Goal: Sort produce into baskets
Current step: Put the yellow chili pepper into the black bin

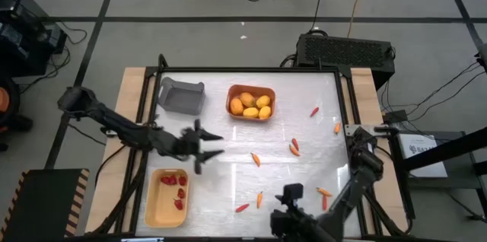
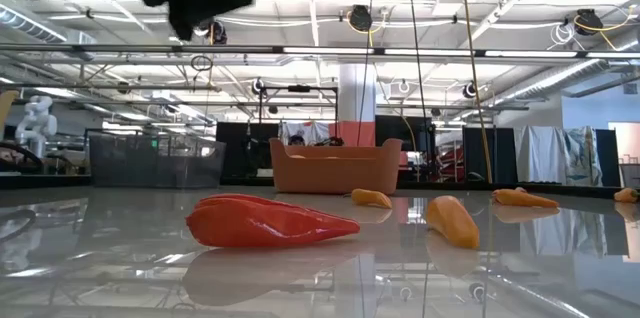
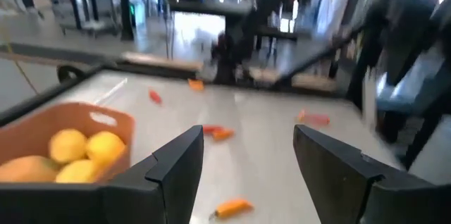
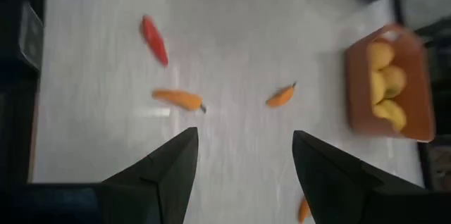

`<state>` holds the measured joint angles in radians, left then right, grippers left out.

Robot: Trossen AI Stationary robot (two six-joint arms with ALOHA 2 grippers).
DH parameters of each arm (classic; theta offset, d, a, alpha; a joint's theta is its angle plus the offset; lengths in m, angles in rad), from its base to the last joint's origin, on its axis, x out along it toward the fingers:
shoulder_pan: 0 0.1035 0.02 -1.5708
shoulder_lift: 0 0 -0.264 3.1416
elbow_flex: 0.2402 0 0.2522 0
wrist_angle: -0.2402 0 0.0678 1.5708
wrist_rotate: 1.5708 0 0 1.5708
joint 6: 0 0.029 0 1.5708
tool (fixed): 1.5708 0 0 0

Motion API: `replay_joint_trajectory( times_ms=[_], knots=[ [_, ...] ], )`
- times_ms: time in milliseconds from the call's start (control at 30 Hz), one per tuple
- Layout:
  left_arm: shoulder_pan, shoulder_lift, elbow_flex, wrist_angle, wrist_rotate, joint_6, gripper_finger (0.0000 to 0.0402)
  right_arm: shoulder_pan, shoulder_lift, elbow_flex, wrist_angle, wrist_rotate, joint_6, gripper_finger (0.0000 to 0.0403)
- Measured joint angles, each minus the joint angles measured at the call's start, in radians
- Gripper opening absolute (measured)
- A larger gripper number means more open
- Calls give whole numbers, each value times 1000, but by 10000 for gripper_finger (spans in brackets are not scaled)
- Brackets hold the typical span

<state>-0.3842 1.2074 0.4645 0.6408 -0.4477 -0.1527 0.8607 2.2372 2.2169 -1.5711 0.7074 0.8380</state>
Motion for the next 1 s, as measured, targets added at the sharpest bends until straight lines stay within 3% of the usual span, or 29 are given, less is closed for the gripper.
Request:
replay_joint_trajectory(
  times_ms=[200, 533, 700, 833, 1000],
  knots=[
    [-4, 273, 222, -37, 49, 12, 228, 74, 0, 0, 0, 198, 60, 222],
    [23, 570, 492, -239, 141, 83, 228, 117, 0, 0, -1, 290, 55, 222],
    [79, 674, 610, -410, 237, 89, 228, 131, -1, -10, 2, 402, 67, 222],
    [112, 707, 659, -542, 264, 137, 228, 118, -86, -155, 5, 390, 164, 222],
    [136, 706, 664, -532, 265, 160, 228, 109, -377, -588, 3, 365, 485, 222]
  ],
)
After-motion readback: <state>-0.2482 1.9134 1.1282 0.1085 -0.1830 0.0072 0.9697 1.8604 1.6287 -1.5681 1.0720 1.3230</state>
